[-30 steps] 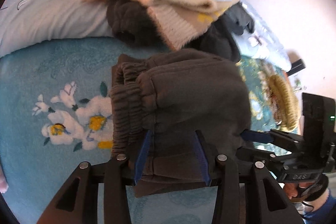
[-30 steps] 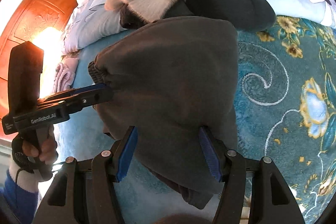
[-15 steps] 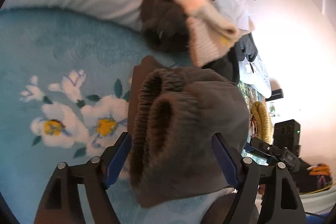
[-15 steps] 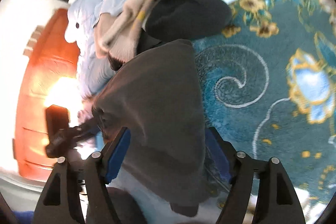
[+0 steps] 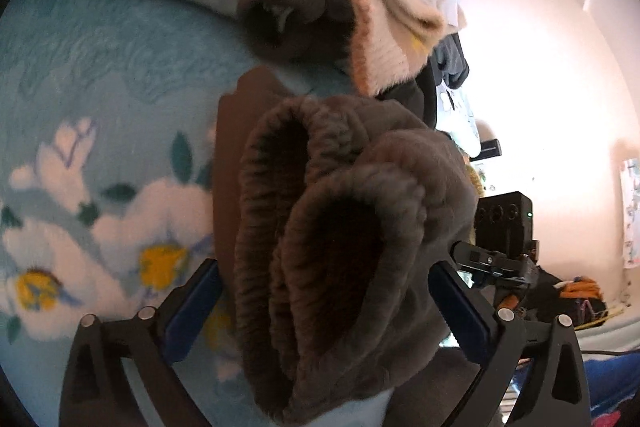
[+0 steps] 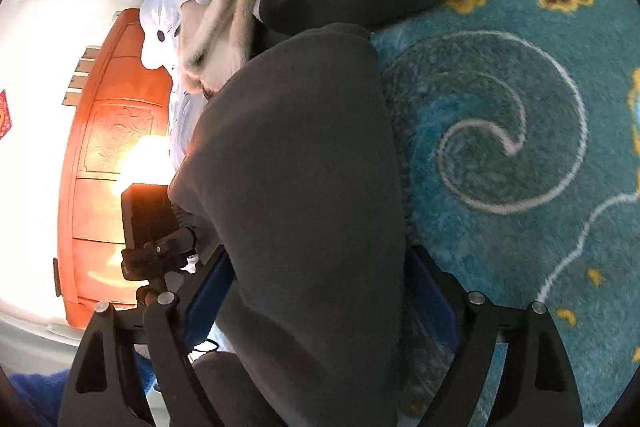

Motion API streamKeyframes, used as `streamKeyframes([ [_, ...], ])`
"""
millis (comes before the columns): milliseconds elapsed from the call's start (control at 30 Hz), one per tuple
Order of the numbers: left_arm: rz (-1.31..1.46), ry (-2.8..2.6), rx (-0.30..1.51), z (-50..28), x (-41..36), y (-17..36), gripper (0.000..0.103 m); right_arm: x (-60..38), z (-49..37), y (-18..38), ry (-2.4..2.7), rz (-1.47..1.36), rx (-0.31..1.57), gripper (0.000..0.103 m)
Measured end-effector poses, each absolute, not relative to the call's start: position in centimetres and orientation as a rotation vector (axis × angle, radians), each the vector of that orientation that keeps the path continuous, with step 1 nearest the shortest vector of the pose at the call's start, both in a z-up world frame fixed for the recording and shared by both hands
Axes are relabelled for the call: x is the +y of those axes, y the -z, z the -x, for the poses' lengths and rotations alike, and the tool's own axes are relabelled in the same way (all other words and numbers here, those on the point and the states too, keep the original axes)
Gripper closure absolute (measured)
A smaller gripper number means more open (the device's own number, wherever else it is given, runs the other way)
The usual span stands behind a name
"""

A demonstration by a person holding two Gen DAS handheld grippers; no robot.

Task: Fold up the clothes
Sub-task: 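Lift the folded grey sweatpants off the blanket with both grippers, then carry the folded sweatpants with both grippers over the yellow knit sweater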

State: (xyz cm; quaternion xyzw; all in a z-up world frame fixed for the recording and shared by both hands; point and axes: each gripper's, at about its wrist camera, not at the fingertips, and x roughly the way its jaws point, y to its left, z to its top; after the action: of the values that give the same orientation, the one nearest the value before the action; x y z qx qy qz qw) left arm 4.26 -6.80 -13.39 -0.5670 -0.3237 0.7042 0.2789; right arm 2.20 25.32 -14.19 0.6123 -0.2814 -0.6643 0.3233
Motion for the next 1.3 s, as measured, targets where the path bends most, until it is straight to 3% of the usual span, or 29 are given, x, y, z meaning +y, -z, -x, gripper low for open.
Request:
streamKeyframes([
  [200,1.549,-1.963,-0.821,-4.4,-6.2,12.5,0.003,24.2,-1.1,14.5,1.755,-1.62,-0.755,0.02],
  [300,1.562,-1.999,-0.797,-4.5,-5.9,12.0,0.013,23.6,-0.8,14.2,1.781,-1.637,-0.738,0.025],
  [467,1.58,-2.064,-0.733,-4.6,-5.1,10.7,0.03,23.0,-0.8,13.2,1.8,-1.649,-0.714,0.042],
  [700,1.524,-2.113,-0.66,-5.9,-2.8,5.6,0.034,24.3,-1.2,9.4,1.809,-1.58,-0.728,0.048],
  [967,1.425,-2.03,-0.593,-4.9,8.5,0.3,0.034,31.9,-1.2,3.2,1.872,-1.514,-0.674,0.048],
  [1300,1.375,-1.849,-0.578,-1.7,26.3,-2.1,0.035,52.6,-0.1,-3.6,2.033,-1.581,-0.612,0.048],
])
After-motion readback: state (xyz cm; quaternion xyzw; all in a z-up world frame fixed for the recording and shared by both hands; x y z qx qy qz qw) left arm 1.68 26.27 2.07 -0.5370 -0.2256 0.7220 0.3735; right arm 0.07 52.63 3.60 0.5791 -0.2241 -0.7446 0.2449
